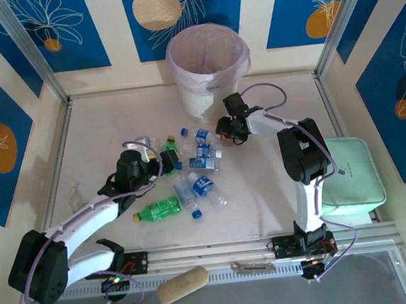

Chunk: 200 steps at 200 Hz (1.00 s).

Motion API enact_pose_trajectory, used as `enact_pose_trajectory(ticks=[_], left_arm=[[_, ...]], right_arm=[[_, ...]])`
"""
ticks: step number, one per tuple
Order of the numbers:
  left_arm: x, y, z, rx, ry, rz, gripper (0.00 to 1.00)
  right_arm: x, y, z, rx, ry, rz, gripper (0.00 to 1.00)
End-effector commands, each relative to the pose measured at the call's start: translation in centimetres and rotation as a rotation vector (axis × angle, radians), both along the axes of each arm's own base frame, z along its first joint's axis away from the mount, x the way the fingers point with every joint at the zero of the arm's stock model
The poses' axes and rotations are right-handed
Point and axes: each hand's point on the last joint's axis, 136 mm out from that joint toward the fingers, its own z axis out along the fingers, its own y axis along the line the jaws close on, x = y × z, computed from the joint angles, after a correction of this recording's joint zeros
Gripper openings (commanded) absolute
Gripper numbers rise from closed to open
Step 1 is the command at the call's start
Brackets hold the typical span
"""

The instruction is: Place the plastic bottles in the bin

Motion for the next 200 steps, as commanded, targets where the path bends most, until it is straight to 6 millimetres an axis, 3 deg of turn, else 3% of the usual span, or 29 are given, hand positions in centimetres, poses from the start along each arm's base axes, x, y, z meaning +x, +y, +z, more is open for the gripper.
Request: enact_pose_trajectory(ticks=[1, 41, 87, 129, 156, 200], left_arm=[[0.6, -0.5, 1.0, -0.032, -0.014, -0.010, 1.00], [0.5, -0.5, 0.7, -0.044, 0.001, -0.004, 1.00], [0.7, -0.5, 0.7, -0.056, 0.007, 0.004, 1.00], [0.7, -0.7, 0.6, -0.068, 0.017, 0.005, 1.00], [0.6, -0.6, 0.5, -0.068, 0.019, 0.010, 1.00], [0.8, 0.0, 0.0, -0.055, 0.021, 0.039, 1.00]], right_arm=[[-1.0, -1.2, -1.1, -0.027, 0.040, -0.020, 0.70], [-1.8, -2.5, -1.4, -0.036, 0.048, -0.039, 0.69], [-2.5, -3.5, -1.5, -0.028, 0.047, -0.050, 0.59], [-2.6, -3.9, -0.7, -0.004, 0.017, -0.055, 0.56], [-2.6, -4.2, 1.6, 0.010, -0.036, -0.043, 0.54], [-3.5, -6.0, 9.0, 0.001, -0.208, -0.042, 0.54]])
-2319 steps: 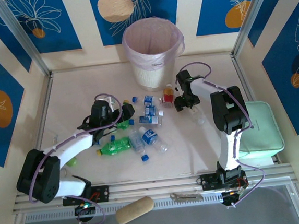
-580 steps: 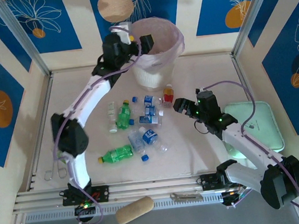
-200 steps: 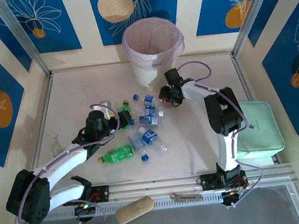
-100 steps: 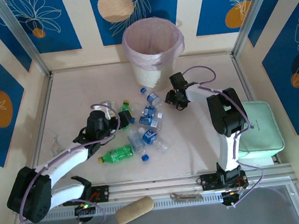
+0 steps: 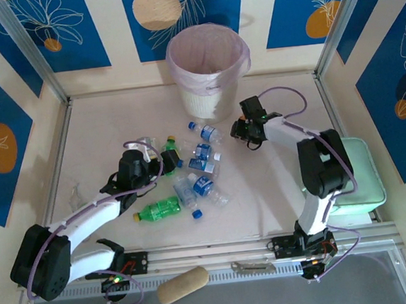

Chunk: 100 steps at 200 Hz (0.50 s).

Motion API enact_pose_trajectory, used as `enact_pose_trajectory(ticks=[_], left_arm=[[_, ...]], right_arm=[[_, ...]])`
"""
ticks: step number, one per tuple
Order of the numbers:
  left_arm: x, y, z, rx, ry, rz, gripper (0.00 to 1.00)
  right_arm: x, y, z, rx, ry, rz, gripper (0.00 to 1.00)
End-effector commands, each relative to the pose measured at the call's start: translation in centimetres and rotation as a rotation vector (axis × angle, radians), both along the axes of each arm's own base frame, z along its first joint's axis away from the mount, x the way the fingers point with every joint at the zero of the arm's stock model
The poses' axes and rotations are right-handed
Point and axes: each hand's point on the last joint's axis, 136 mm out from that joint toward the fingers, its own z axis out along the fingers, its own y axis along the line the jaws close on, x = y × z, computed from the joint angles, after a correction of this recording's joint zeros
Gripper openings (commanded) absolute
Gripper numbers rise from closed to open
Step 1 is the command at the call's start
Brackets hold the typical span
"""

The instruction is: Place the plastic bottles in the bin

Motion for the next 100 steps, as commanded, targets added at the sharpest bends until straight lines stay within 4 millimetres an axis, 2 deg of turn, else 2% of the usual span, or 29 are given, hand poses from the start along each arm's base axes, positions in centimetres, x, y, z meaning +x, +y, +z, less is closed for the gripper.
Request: enact_pose_trajectory(ticks=[1, 38, 72, 100], left_arm=[[0.6, 0.2, 0.9, -0.020, -0.026, 0.025, 1.00], [1.0, 0.1, 0.2, -0.031, -0.022, 0.031, 1.00], [1.4, -0.3, -0.2, -0.055, -0.015, 0.019, 1.00], [1.3, -0.1, -0.3, -0.063, -0.012, 0.019, 1.00]], right_arm=[[-0.3, -1.3, 5.3, -0.014, -0.131, 0.004, 0.54], [-1.3, -1.7, 13.3, 0.009, -0.329, 0.039, 0.54], [-0.9, 0.0, 20.4, 0.052, -0.505, 0.112, 0.54], [0.7, 1.9, 24.9, 0.059, -0.605, 0.179, 0.54]])
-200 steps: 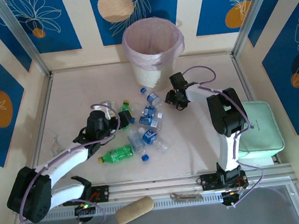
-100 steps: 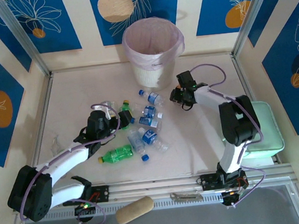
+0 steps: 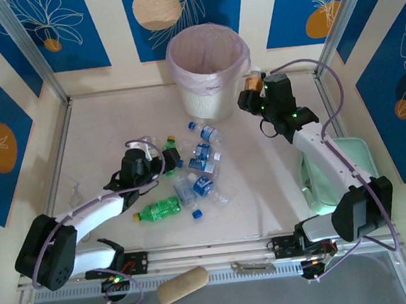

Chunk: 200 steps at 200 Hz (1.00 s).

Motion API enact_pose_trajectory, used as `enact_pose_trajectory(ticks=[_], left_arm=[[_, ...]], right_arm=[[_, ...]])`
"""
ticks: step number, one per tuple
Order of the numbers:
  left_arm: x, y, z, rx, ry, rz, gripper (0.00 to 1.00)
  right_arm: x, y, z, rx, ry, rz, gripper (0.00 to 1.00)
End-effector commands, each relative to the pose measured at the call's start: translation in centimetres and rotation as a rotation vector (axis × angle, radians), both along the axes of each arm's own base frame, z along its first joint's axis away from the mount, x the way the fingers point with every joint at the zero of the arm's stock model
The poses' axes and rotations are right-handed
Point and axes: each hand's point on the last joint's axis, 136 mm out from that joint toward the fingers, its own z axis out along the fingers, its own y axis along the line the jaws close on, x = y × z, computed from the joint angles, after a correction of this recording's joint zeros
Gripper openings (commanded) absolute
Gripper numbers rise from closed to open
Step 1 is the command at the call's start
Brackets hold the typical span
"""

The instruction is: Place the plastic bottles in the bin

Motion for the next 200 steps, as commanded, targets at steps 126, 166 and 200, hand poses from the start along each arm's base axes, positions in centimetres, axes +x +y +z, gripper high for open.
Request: enact_pose_trajectory(ticks=[126, 166, 200], left_arm=[[-3.0, 5.1, 0.9, 0.053, -0.048, 0.094, 1.00], [-3.3, 5.5, 1.1, 0.056, -0.052, 0.103, 1.00], [-3.3, 5.7, 1.0, 0.058, -0.050, 0.110, 1.00]], right_arm=[[14.9, 10.0, 10.5, -0.091, -0.217, 0.227, 0.54], [17.1, 10.6, 8.5, -0.078, -0.184, 0.225, 0.55], [17.6, 10.7, 6.9, -0.060, -0.154, 0.230, 0.58]])
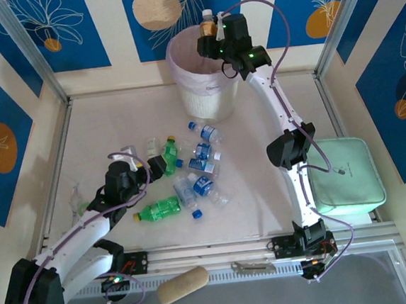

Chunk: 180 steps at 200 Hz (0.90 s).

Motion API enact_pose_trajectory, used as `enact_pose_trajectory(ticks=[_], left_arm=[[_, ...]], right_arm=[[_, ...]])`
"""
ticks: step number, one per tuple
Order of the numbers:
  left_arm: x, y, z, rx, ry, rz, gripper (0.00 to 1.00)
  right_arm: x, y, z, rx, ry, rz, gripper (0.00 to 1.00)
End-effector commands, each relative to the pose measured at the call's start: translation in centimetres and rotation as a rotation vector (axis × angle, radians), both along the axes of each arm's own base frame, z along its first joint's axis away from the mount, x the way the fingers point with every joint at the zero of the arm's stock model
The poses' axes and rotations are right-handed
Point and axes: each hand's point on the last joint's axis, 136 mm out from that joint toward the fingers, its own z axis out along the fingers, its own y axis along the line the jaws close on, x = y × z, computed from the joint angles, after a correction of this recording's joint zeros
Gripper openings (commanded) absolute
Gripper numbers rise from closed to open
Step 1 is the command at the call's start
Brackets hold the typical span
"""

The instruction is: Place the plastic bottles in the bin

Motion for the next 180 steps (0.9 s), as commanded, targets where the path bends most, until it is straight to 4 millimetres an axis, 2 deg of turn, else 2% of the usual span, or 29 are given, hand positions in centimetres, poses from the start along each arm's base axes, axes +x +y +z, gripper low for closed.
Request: enact_pose_trajectory(ticks=[1, 18, 59, 102, 144, 180], left_arm=[[0.0, 0.8, -0.4, 0.029, 0.000, 0.019, 1.00], [0.1, 0.7, -0.4, 0.025, 0.001, 0.020, 1.00], [0.3, 0.5, -0.4, 0.009, 0.006, 0.018, 1.00], [0.4, 0.4, -0.4, -0.004, 0.011, 0.020, 1.00], [0.5, 0.4, -0.5, -0.004, 0.017, 0.022, 1.00], [0.7, 0.5, -0.8, 0.004, 0.036, 0.035, 1.00]], right_arm=[[-0.2, -0.1, 0.3, 0.016, 0.004, 0.015, 0.58], [-0.2, 0.0, -0.1, 0.016, 0.013, 0.022, 0.61], [-0.4, -0.2, 0.7, 0.016, -0.005, 0.027, 0.85], [-1.7, 0.1, 2.8, 0.042, -0.024, 0.059, 0.89], [-5.5, 2.0, 4.1, -0.022, -0.038, 0.134, 0.92], [-10.2, 4.5, 2.7, -0.124, -0.056, 0.201, 0.93]])
